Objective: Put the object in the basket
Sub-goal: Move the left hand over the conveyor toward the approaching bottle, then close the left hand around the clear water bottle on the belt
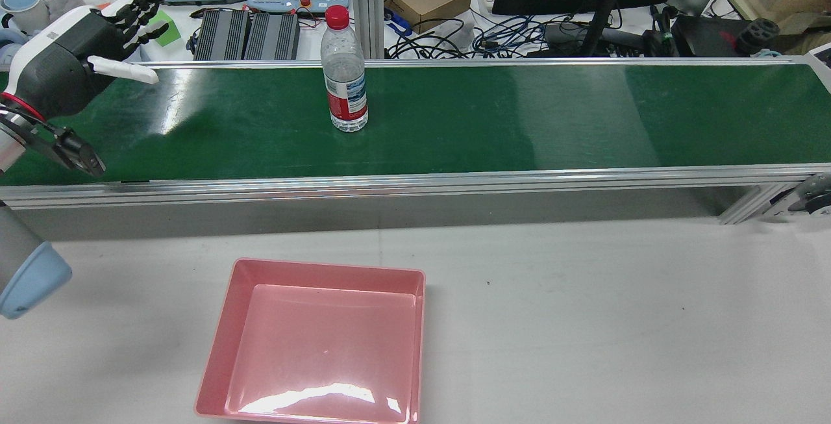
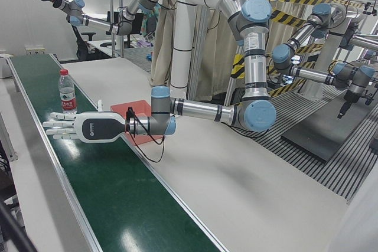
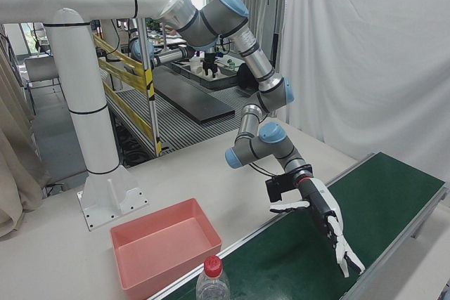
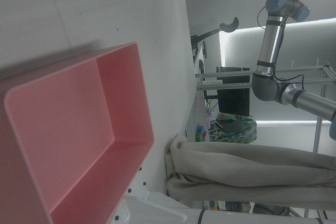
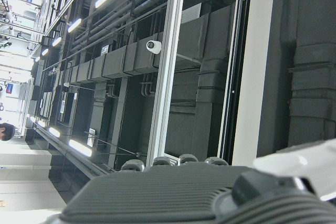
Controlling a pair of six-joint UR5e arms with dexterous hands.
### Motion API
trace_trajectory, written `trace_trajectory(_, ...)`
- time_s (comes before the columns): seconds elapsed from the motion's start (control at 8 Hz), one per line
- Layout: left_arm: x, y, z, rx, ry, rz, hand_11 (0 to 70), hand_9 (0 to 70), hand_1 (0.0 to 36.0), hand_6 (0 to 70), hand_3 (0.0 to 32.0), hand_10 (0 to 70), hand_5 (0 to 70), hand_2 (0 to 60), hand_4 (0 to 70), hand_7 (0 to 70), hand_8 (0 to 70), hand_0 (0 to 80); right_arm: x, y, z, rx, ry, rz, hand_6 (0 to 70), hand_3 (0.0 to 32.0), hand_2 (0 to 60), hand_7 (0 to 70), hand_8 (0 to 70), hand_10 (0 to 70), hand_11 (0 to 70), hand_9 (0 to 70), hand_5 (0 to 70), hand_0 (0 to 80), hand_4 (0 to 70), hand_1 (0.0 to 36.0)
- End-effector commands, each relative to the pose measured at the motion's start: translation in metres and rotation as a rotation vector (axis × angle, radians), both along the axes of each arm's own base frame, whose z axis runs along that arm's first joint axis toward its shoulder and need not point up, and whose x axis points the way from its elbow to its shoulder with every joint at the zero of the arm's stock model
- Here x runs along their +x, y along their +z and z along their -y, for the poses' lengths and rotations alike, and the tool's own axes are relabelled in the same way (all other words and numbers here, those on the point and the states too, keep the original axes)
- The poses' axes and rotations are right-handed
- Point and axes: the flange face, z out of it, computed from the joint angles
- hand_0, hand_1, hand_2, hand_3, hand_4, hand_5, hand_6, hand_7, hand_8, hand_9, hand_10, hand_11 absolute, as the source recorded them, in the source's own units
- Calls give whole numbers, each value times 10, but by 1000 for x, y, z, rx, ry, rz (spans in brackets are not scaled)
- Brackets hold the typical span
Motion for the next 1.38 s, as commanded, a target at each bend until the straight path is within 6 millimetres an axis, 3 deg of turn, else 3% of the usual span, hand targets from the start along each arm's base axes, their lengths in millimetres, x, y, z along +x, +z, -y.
trace_trajectory(0.0, 22, -3, -8, 5, 12, -20, 106, 5, 111, 20, 10, 63, 164, 0, 100, 14, 19, 501, 0, 0, 0, 0, 0, 0, 0, 0, 0, 0, 0, 0, 0, 0, 0, 0, 0, 0)
trace_trajectory(1.25, 24, -3, -7, 14, 16, -35, 111, 12, 112, 31, 0, 67, 173, 0, 120, 18, 31, 503, 0, 0, 0, 0, 0, 0, 0, 0, 0, 0, 0, 0, 0, 0, 0, 0, 0, 0)
